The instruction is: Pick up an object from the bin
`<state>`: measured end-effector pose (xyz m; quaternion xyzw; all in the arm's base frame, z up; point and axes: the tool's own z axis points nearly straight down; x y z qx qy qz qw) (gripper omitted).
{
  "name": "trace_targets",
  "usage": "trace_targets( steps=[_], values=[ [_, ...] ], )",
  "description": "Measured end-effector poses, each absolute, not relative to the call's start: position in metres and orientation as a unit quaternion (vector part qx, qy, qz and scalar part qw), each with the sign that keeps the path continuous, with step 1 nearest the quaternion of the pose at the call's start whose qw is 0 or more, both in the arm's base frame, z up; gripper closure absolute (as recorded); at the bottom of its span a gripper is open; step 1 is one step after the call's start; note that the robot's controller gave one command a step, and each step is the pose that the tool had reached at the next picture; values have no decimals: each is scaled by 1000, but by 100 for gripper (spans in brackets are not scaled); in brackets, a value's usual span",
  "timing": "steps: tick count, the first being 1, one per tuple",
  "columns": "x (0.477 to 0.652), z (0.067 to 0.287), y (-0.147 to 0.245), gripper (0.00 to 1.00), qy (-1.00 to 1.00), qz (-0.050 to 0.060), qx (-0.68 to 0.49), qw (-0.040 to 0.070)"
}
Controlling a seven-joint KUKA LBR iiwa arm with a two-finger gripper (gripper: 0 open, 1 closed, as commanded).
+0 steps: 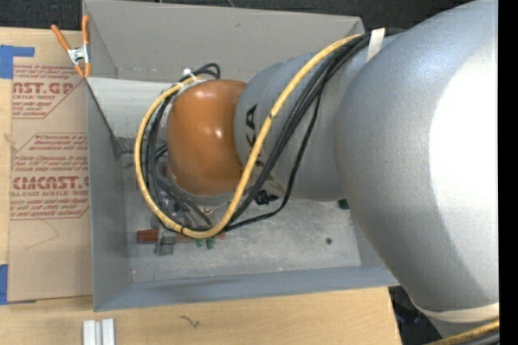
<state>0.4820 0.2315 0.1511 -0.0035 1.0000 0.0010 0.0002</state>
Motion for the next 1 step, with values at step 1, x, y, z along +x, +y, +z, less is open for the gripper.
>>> trace_targets(
  steps=[1],
  values=[
    [482,154,232,100,1000,1,-4,0]
  ],
)
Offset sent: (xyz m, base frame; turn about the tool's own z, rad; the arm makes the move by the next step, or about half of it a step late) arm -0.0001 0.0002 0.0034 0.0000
